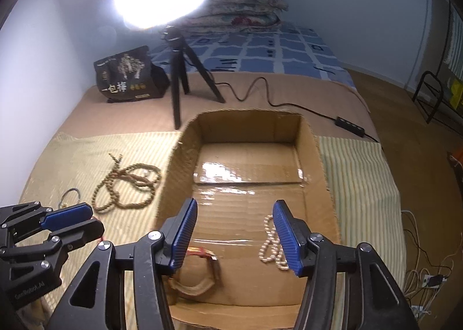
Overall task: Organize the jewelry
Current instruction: 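Withdraw both tools from the box toward the remaining jewelry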
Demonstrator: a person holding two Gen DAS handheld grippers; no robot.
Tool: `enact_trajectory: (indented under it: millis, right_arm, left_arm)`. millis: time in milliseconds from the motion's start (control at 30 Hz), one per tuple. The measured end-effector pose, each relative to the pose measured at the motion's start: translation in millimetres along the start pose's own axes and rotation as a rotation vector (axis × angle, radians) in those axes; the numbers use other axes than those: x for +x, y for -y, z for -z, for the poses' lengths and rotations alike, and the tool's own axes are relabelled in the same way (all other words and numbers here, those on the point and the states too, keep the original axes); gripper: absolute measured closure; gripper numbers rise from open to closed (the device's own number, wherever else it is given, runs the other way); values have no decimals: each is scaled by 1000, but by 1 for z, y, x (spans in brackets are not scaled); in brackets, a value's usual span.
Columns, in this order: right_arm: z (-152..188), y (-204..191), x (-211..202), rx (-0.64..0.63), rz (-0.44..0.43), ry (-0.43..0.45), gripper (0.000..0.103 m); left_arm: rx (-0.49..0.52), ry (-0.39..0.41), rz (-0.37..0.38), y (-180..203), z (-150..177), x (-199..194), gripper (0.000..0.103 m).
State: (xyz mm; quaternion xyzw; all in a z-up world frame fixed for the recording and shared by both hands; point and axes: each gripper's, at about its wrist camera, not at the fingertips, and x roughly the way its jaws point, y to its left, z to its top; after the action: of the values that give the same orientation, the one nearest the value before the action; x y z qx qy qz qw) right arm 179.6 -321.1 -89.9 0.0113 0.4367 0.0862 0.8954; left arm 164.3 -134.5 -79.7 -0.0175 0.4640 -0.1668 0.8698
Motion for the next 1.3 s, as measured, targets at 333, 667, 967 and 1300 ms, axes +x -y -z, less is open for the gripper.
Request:
enact_trajectory:
  millis: [333, 667, 967, 1300]
  right_arm:
    - [-6, -39, 5, -40, -47, 6, 29]
    - [-12, -89, 19, -85, -119, -15, 23]
    - [-19, -126, 45, -94, -183, -62, 20]
    - [-33, -137, 97, 5, -236, -142, 20]
  left_arm:
    - [-76, 20, -68, -65, 8, -23, 35]
    - [-198, -36, -127, -148, 13, -27, 32]
    - [-241, -73, -159, -203, 21, -24, 32]
    - [-271, -140, -130, -229, 35, -2, 32]
